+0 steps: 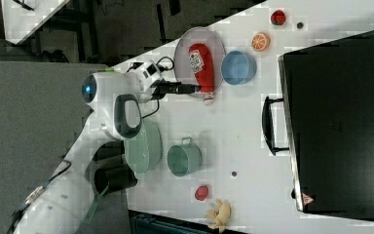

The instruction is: Pick ketchup from plate and place it on table.

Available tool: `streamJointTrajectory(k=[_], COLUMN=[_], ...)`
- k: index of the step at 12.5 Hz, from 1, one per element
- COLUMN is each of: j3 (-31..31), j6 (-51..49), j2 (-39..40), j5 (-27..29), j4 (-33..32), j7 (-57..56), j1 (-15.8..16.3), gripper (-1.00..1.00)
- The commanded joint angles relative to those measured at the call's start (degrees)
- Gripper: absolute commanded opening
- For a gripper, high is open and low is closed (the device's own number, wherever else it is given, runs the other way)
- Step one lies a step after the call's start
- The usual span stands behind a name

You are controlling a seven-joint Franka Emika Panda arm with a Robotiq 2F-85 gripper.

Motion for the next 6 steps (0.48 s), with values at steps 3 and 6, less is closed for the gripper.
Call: streamJointTrajectory(k=[3,6], j3=[0.7,0.6], j6=[1.3,1.7], j2=[7.1,10.6], j5=[-0.8,-5.1], j4=[8.9,10.2], j7=[-7.8,-7.8], j1=[0.3,0.3], gripper=[1.0,1.0])
